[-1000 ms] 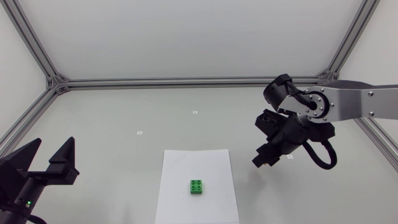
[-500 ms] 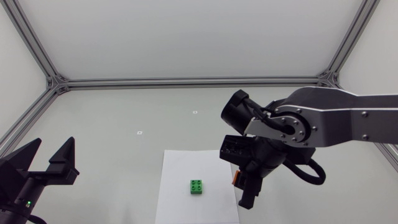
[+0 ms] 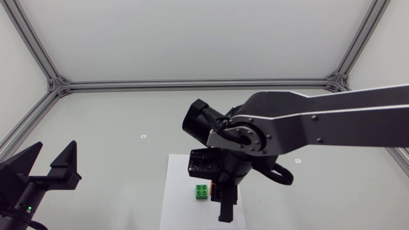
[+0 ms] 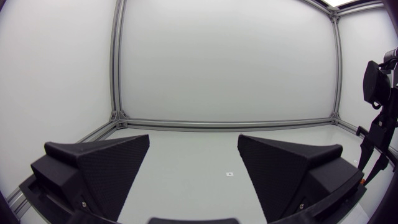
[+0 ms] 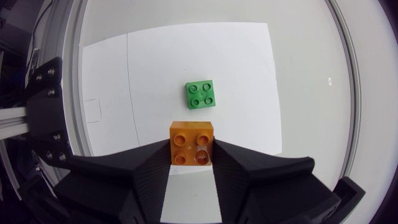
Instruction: Pick up the orange 2x2 brick with the right arm and stack it on top of the green 2x2 brick in the center
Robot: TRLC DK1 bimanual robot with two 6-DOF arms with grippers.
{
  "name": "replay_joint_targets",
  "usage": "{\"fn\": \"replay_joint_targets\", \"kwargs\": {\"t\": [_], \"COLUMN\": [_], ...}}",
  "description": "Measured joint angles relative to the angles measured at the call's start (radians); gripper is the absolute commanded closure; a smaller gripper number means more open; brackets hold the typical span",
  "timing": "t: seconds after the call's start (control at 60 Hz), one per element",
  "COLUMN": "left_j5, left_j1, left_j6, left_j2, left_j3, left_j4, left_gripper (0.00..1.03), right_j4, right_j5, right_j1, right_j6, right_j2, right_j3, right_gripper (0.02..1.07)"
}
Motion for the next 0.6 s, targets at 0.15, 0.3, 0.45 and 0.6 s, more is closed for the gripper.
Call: {"fn": "replay_joint_targets", "kwargs": {"t": [0.15,0.3,0.45,0.6], "left_j5": [0.000,0.000,0.000,0.000], "left_j1": [0.000,0.000,0.000,0.000], "left_j6": [0.000,0.000,0.000,0.000], "left_j2": [0.000,0.000,0.000,0.000], "left_j3": [0.000,0.000,0.000,0.000], "left_j4": [0.000,0.000,0.000,0.000], "left_gripper": [0.04,0.04,0.04,0.04], "right_j4": [0.003,0.003,0.003,0.003], "right_j5": [0.000,0.000,0.000,0.000], "right_j1": [0.000,0.000,-0.001,-0.001], "right_j6": [-0.033,-0.060,-0.092,-0.117], "right_j2": [0.055,0.111,0.163,0.199], "right_j3": [0.044,0.092,0.132,0.151], "right_gripper": [0.87,0.87,0.87,0.87]}}
